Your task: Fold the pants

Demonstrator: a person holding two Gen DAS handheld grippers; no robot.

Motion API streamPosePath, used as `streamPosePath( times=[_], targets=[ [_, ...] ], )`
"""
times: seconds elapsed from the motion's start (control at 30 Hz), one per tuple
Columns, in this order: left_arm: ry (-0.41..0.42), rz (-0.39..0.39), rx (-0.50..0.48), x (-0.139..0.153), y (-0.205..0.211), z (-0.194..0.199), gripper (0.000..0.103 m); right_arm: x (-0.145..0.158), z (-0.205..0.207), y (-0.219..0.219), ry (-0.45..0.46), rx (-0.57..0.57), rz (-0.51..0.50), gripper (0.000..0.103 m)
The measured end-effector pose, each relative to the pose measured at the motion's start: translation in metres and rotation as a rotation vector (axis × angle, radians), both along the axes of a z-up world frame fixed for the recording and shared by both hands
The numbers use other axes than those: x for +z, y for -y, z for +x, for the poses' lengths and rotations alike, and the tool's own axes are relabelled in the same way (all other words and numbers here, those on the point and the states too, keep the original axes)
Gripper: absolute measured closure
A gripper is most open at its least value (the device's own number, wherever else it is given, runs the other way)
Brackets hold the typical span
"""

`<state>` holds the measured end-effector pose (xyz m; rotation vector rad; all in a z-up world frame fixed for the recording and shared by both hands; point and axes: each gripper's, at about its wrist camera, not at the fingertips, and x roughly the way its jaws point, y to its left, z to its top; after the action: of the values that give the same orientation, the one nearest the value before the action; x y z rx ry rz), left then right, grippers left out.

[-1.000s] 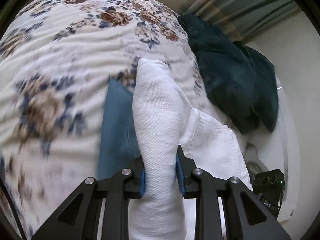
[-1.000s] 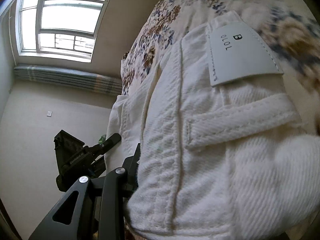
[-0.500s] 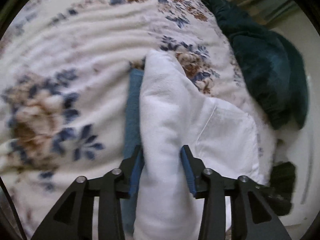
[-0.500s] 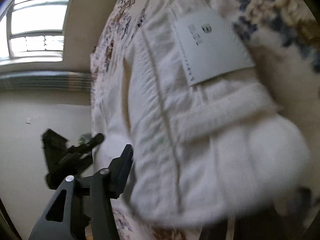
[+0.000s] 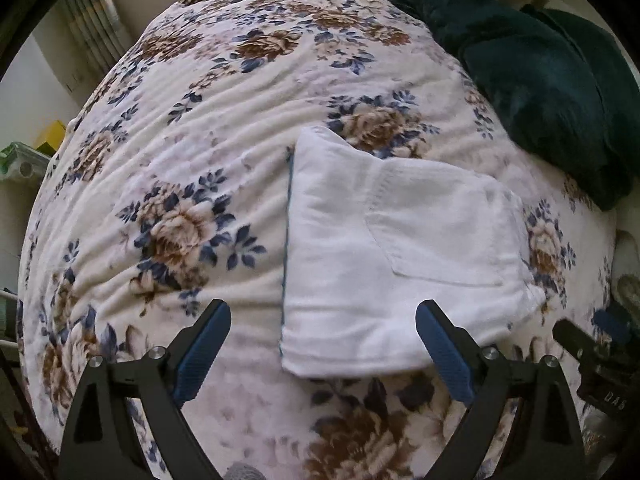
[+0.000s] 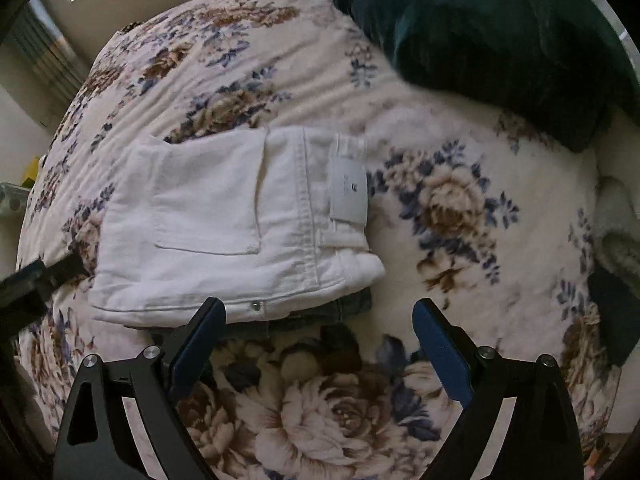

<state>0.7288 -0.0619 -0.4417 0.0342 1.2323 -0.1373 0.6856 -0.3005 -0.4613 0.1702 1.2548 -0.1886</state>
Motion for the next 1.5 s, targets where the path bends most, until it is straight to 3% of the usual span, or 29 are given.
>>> streamPosePath(
  times=[0.4, 0.53, 1.03, 1.5],
  targets=[
    [0.075, 0.031, 0.002, 0.066, 0.005, -0.050, 0.008, 0.067, -0.041, -0.016, 0.061, 0.010, -0.036, 0.006],
    [0.127, 0.038, 0.007, 0.104, -0.002, -0.082, 0.008, 0.101, -0.071, -0.023, 0.095, 0.015, -0.041, 0.006],
    [0.310, -0.006, 0.006, 0.252, -0.047, -0.247, 0.008, 0.274, -0.258, -0.084, 0.272, -0.006, -0.110, 0.006],
    [0.438, -0.008, 0.019, 0.363, -0.069, -0.381, 0.008, 0.425, -0.422, -0.125, 0.414, 0.035, -0.134, 0.006]
  ],
)
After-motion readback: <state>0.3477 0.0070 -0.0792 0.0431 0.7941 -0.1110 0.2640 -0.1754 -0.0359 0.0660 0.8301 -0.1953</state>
